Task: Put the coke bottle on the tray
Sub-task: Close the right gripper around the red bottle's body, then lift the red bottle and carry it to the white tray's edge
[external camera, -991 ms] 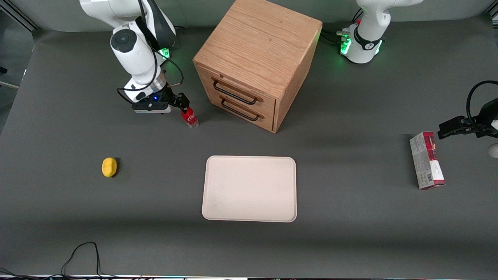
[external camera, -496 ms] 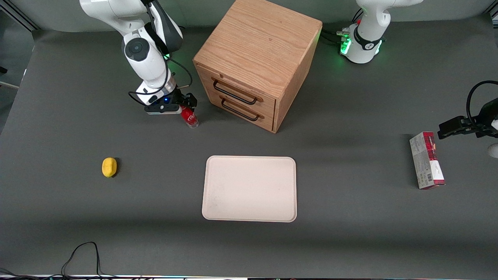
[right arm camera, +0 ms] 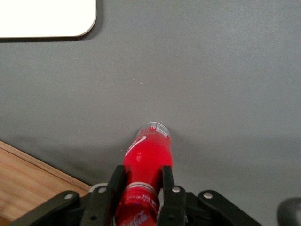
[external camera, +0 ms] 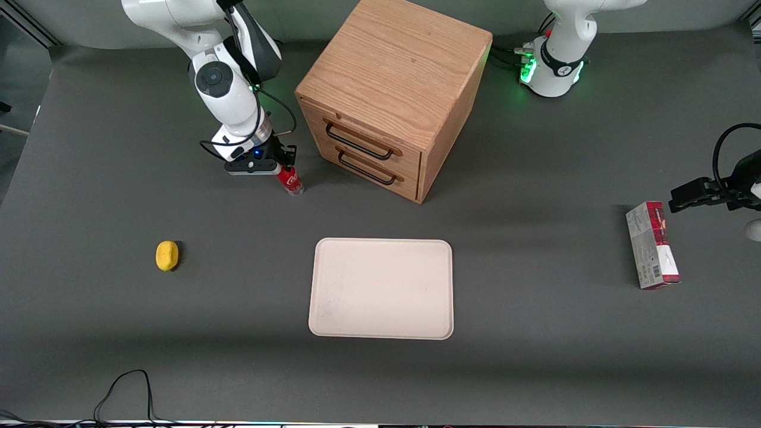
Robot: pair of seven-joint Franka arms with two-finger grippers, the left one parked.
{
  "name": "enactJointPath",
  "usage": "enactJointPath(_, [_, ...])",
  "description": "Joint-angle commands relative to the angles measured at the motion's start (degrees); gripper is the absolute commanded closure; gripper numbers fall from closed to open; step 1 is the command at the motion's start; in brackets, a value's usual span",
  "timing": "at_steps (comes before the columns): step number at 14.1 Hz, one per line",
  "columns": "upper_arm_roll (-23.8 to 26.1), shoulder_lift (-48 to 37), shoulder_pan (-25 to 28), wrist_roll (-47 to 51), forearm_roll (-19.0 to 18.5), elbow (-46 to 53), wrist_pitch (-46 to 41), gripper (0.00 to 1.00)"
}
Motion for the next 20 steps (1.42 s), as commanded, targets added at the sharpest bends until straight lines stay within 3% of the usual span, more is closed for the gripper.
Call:
enactJointPath(1, [0.0,-0.1,-0.1,1.2,1.5,0.3,-0.6,1.0])
enactJointPath(3, [-0.2,-0.1,-0.4,0.8,1.6,2.5,-1.0,1.0])
enactJointPath(7, [-1.4,0.4,-2.9,0.4,0.6,15.2,-15.0,1.0])
enactJointPath(12, [-5.7,10.9,-3.1,0.8,-5.5,45.6,-41.8,1.0])
enactJointPath(18, [-5.8,26.3,-2.4,0.9,-10.6,76.8,-59.3,1.0])
enactJointPath(20, [-5.2,31.0,-2.2,1.8,-11.6,85.2,-61.4,1.0])
